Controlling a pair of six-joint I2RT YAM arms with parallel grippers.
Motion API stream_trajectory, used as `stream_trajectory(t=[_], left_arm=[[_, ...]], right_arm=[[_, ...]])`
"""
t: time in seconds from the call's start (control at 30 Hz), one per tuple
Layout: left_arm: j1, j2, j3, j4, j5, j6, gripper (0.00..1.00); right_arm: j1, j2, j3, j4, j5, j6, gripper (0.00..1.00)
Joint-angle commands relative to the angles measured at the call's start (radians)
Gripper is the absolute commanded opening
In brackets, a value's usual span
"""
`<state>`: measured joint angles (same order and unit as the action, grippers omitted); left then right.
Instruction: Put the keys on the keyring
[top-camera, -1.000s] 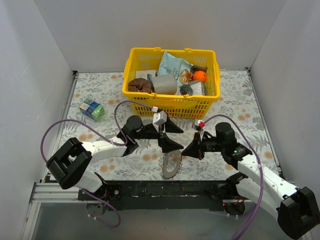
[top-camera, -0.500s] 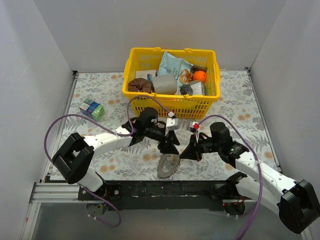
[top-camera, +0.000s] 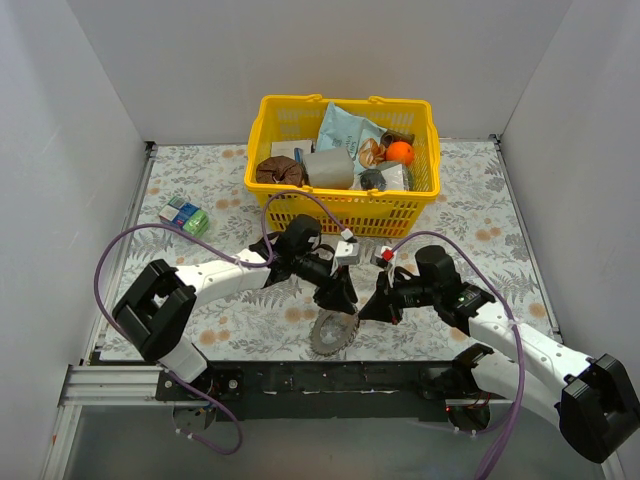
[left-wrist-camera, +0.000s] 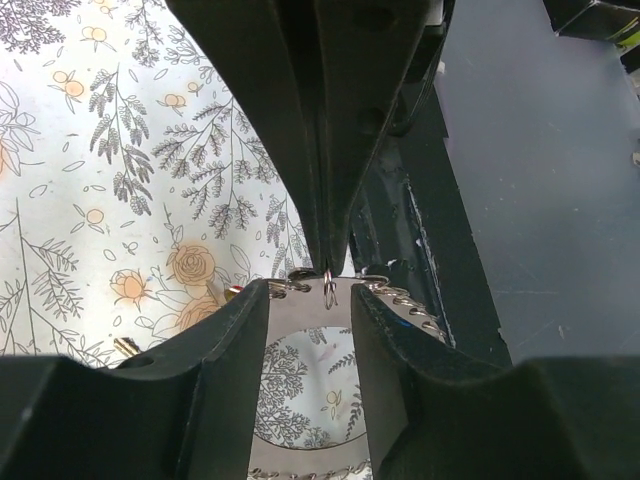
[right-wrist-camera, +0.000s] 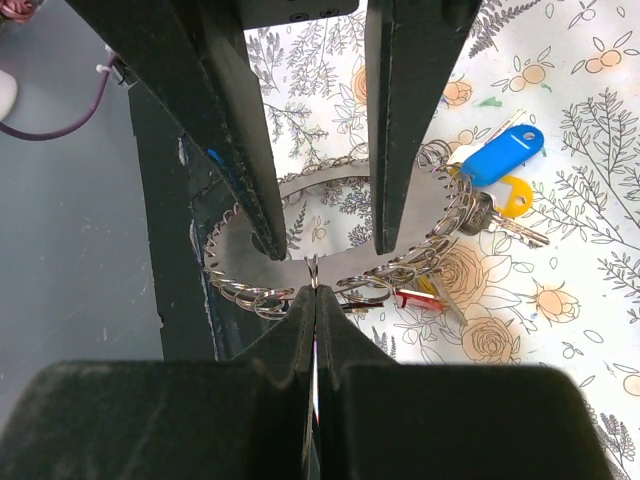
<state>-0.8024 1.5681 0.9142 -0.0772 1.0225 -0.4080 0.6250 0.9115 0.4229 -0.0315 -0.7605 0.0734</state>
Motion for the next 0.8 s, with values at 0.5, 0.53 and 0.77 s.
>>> stream_trajectory(t=[0.5, 0.53, 0.77], left_arm=[[-0.044, 0.067, 0.074, -0.048, 0.037, 0.028, 0.10], [-0.044, 0.070, 0.078, -0.062, 0.037, 0.035, 0.03], [-0.046, 0.060, 0.075, -0.098, 0.001, 0.064, 0.00]], right_arm=[[0.013, -0.006, 0.045, 0.005, 0.016, -0.015, 0.01], [0.013, -0.010, 0.045, 0.005, 0.016, -0.015, 0.01], [0.015, -0.022, 0.045, -0.004, 0.041, -0.015, 0.01]])
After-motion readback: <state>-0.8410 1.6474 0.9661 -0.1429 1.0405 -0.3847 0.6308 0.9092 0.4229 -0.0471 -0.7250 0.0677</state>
